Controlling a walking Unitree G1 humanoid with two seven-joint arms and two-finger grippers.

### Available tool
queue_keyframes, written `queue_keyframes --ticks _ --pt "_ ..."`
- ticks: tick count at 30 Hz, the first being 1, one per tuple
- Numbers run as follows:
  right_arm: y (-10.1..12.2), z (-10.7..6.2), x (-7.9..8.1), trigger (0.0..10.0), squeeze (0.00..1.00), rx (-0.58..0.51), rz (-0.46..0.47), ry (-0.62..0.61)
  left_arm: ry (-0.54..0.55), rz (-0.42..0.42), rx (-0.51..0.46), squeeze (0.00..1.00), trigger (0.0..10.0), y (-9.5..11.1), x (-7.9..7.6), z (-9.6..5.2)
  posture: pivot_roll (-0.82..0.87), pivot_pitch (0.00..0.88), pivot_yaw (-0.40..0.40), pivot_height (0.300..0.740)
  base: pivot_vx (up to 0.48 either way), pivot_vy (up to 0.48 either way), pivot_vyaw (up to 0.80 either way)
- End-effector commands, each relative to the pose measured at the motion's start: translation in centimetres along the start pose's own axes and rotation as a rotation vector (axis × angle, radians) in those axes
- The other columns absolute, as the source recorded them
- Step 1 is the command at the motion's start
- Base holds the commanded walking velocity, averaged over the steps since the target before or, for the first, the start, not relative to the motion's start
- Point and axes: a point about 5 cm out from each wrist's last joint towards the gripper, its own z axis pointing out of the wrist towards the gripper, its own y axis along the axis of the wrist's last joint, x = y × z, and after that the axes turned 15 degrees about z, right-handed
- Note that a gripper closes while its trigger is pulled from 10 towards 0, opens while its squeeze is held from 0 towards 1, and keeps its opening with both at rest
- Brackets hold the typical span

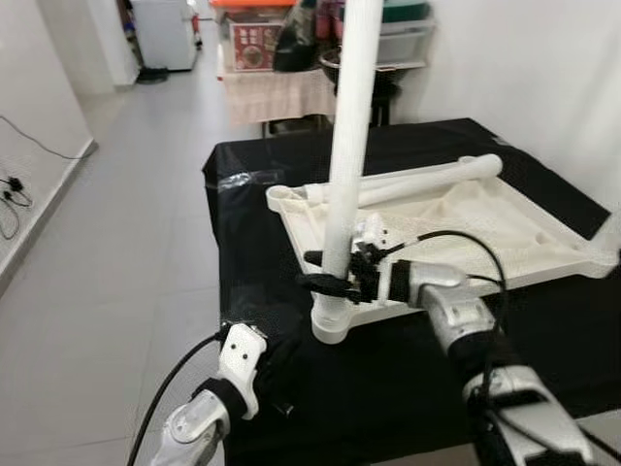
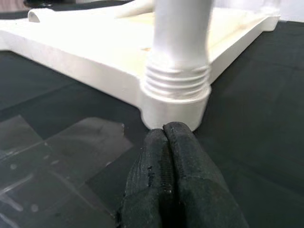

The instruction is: Building children table

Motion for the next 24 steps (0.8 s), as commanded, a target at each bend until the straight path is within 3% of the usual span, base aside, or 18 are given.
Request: queue_keyframes --ticks 1,2,4,5,8,10,11,13,14,17,20,21,22,23,24 --pt "-2.6 -0.6 -0.8 0.0 0.0 -0.01 0.068 -0.295 0.007 -0.013 0.001 0.0 10.0 0.1 0.2 -0.2 -0.07 0.0 0.0 0.74 0.0 0.0 0.0" --pt "-4.1 -1.2 -0.2 0.0 0.0 -0.105 0.155 -0.526 0.012 -0.014 -0.002 0.0 10.0 0.1 0.3 -0.2 -0.07 0.0 0.004 0.74 0.0 0.0 0.0" --pt "-4.1 -1.2 -0.2 0.0 0.0 -0.105 0.155 -0.526 0.012 -0.014 -0.002 0.0 10.0 0.1 0.3 -0.2 -0.07 0.0 0.004 0.74 0.0 0.0 0.0" --pt "-5.0 -0.3 1.0 0.0 0.0 -0.069 0.142 -0.52 0.009 -0.023 -0.006 0.0 10.0 0.2 0.6 0.0 -0.09 0.0 0.016 0.74 0.0 0.0 0.0" --pt "-4.9 0.2 0.8 0.0 0.0 -0.043 0.125 -0.484 0.006 -0.028 -0.008 0.0 10.0 0.2 0.6 0.1 -0.09 0.0 0.01 0.74 0.0 0.0 0.0" --pt "-4.2 0.6 -0.5 0.5 0.0 -0.027 0.105 -0.503 0.01 -0.035 -0.015 0.0 10.0 0.3 0.7 0.3 -0.07 0.0 0.007 0.74 0.0 0.0 0.0" --pt "-4.1 0.6 -0.8 10.0 0.0 -0.024 0.105 -0.505 0.02 -0.034 -0.017 0.0 10.0 0.4 0.8 0.4 -0.07 0.0 0.01 0.74 0.0 0.0 0.0" --pt "-3.9 0.7 -0.8 10.0 0.0 -0.026 0.108 -0.477 0.029 -0.034 -0.018 0.0 10.0 0.4 0.9 0.4 -0.07 0.0 0.01 0.74 0.0 0.0 0.0" --pt "-3.5 0.8 -0.8 10.0 1.0 -0.026 0.109 -0.418 0.034 -0.036 -0.018 0.0 10.0 0.5 0.9 0.4 -0.07 0.0 0.008 0.74 0.0 0.0 0.0" --pt "-1.7 1.3 0.3 10.0 1.0 -0.055 0.11 -0.252 0.031 -0.042 -0.019 0.0 10.0 0.6 0.9 0.5 -0.07 0.0 0.003 0.74 0.0 0.0 0.0" --pt "-1.2 1.4 0.7 10.0 1.0 -0.067 0.11 -0.213 0.028 -0.044 -0.02 0.0 10.0 0.6 0.9 0.5 -0.07 0.0 0.003 0.74 0.0 0.0 0.0" --pt "0.2 1.5 0.7 10.0 0.65 -0.066 0.057 -0.128 0.023 -0.045 -0.02 0.0 10.0 0.6 0.9 0.6 -0.06 0.0 -0.002 0.74 0.0 0.0 0.0" --pt "0.2 1.5 0.7 10.0 0.65 -0.066 0.057 -0.128 0.023 -0.045 -0.02 0.0 10.0 0.6 0.9 0.6 -0.06 0.0 -0.002 0.74 0.0 0.0 0.0" --pt "1.6 1.6 0.6 10.0 0.0 -0.054 0.016 -0.009 0.019 -0.045 -0.02 0.0 10.0 0.6 0.9 0.6 -0.06 0.0 -0.002 0.74 0.0 0.0 0.0" --pt "2.6 1.6 0.6 10.0 0.0 -0.043 -0.014 0.074 0.016 -0.045 -0.02 0.0 10.0 0.6 0.9 0.7 -0.06 0.0 -0.002 0.74 0.0 0.0 0.0"
